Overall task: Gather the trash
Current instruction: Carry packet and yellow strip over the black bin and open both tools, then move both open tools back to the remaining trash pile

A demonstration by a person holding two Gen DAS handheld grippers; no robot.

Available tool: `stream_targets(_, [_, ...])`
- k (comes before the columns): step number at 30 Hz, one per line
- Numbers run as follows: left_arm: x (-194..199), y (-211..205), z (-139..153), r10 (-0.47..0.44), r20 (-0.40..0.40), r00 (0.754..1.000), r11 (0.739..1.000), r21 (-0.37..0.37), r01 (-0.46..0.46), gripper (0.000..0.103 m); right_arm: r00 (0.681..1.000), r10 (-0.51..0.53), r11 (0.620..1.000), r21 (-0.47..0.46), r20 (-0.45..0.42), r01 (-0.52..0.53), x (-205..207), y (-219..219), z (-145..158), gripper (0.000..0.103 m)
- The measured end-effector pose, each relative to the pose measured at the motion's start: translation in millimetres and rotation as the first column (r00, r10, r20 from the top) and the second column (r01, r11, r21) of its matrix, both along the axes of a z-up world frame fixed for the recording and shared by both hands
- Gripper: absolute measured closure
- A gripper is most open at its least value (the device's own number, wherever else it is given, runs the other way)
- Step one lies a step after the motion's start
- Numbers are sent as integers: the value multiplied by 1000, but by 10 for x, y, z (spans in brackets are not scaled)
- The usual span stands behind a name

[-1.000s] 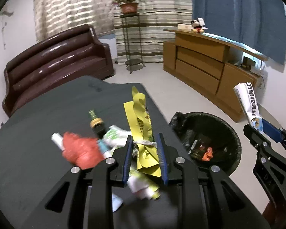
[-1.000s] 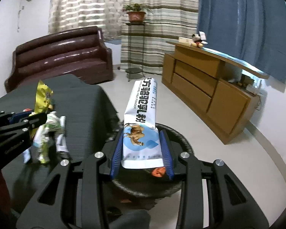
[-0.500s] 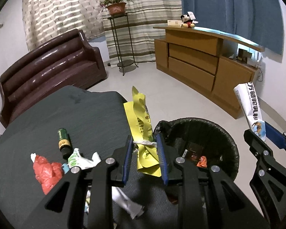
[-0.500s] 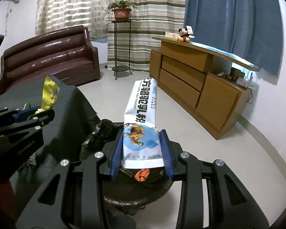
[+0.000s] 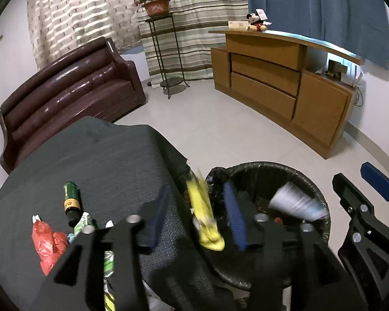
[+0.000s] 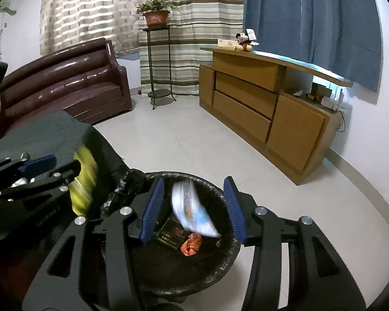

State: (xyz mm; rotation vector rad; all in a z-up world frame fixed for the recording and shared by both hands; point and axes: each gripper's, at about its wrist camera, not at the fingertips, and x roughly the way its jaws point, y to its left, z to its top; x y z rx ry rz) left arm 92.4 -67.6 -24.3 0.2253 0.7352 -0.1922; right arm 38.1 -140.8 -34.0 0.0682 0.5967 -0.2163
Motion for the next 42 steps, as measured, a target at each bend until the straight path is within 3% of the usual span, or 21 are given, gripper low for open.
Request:
stream_targets(2, [-8,22,-1,4,-5,1000,1000,2,-4,52,1000,-8,1000,4,2,8,-4,-36,12,52])
stream_targets(4, [-19,46,6,10,-5,1000,1000,-1,-10,46,1000,-24,1000,10,12,24,-36,-54,26,42])
stream_targets(9, [-44,100,45,24,-12,1000,1000,-6,-24,44,995,-60,998,27,79,58,-159,-71,72,21])
stream_targets(14, [-122,203,107,34,-13,999,999,-7,-34,42,989,-87,996,-4,117,88,-265,-15,113,20])
stream_targets(21, [-253,516,207,79,-16,997,997,-5,-79,42,997,-12,1000,-3,71,12,-292,206,177,20])
stream_targets(25, [-297,756,240,123,-13,992,992,3,-123,42,998,37,999,15,57,-38,-298,385,212,26])
stream_targets(35, [-339,1516,192,270,-32,962,963,2,-270,42,985,170,985,3,29,-171,-249,1019,218,36])
stream_targets(42, [-278,1716,106,305,-62,950,952,2,-306,42,977,212,977,4,11,-212,-173,1235,195,36])
